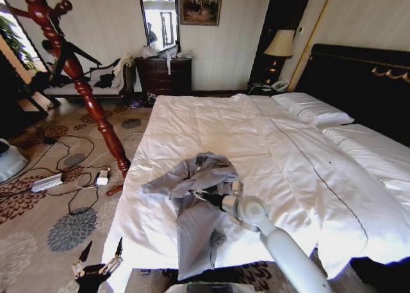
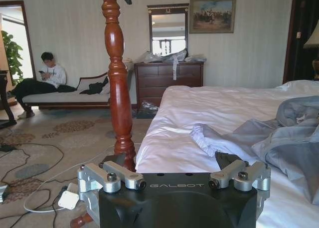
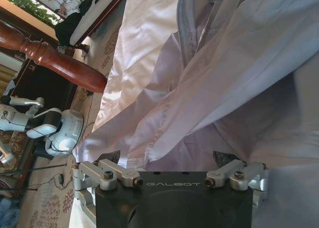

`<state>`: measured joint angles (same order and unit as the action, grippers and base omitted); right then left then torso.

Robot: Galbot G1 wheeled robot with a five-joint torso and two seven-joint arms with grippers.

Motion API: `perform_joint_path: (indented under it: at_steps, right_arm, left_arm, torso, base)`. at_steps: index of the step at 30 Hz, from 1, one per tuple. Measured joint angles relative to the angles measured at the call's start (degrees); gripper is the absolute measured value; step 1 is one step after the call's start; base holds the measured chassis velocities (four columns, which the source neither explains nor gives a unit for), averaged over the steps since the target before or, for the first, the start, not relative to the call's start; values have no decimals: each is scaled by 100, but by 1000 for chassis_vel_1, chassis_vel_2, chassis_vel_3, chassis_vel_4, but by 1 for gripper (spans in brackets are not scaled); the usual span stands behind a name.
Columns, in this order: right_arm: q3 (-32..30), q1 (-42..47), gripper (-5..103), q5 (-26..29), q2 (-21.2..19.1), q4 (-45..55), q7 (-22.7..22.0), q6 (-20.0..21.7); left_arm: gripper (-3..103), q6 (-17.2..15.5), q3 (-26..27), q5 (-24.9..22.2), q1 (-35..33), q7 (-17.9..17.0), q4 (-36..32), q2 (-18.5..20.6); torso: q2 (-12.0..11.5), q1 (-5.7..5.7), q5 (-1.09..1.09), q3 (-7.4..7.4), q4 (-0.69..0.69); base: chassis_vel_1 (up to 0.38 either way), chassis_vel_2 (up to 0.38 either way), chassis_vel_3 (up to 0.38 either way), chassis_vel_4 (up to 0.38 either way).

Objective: Pick up the clothes from the bed and hang them on the clothes hanger.

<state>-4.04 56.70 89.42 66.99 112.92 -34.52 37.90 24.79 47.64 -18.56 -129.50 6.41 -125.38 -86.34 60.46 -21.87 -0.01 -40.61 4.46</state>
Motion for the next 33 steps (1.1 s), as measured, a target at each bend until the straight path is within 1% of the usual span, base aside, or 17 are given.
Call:
perform_joint_path:
  at_steps: [4,5,8,10,13,14,18,24,29,30,32,33]
  right_arm:
    - [171,-103,100,-62,221,-217,4,-5]
    - [171,-103,100,-62,221,-217,4,-5]
    - [300,-181,101,-168,441,-391,10,-12]
    - [315,-208,101,-172,486,-425,9,-15]
    - [370,-286,96,-169,583,-493,-17,-30]
    - [370,-286,96,-169,583,-493,-17,-30]
    - [456,-286,87,-172,632,-484,-37,-30]
    - [523,-290,87,-219,649,-533,-39,-28]
    - [543,-279,61,-254,678,-559,-40,-35]
    - [543,-279,61,-254,678,-559,-40,-35]
    - [529,-278,50,-256,686,-580,-25,-35]
    - [520,-281,50,-257,691,-589,-22,-36]
  left_arm:
    - [100,-1,6,-33,31,-5,13,0]
    - [100,-1,6,-33,31,-5,13,0]
    - [100,-9,15,-54,41,-7,13,-5]
    - [100,-11,22,-59,41,-7,13,-4]
    - [100,-15,55,-102,41,-9,32,17]
    - [100,-15,55,-102,41,-9,32,17]
    - [100,-16,69,-134,41,-13,58,28]
    - [100,-16,69,-136,41,-15,59,29]
    - [100,-15,85,-156,40,-19,45,32]
    - [100,-15,85,-156,40,-19,45,32]
    - [100,2,73,-146,48,-26,51,19]
    - [100,5,68,-141,51,-28,51,13]
  torso:
    - [0,0,-1,0,1]
    - [0,0,-1,0,1]
    - [0,0,0,0,0]
    - [0,0,1,0,0]
    - [0,0,0,0,0]
    - [0,0,0,0,0]
    - [0,0,0,0,0]
    - [0,0,0,0,1]
    - [0,0,1,0,1]
    - [0,0,1,0,1]
    - [0,0,1,0,0]
    - [0,0,1,0,1]
  base:
    - [0,0,0,0]
    - [0,0,0,0]
    - [0,0,0,0]
    - [0,0,0,0]
    - [0,0,0,0]
    - [0,0,0,0]
    - [0,0,0,0]
    - [0,0,0,0]
    - [0,0,0,0]
    - [0,0,0,0]
    - [0,0,0,0]
    - [0,0,0,0]
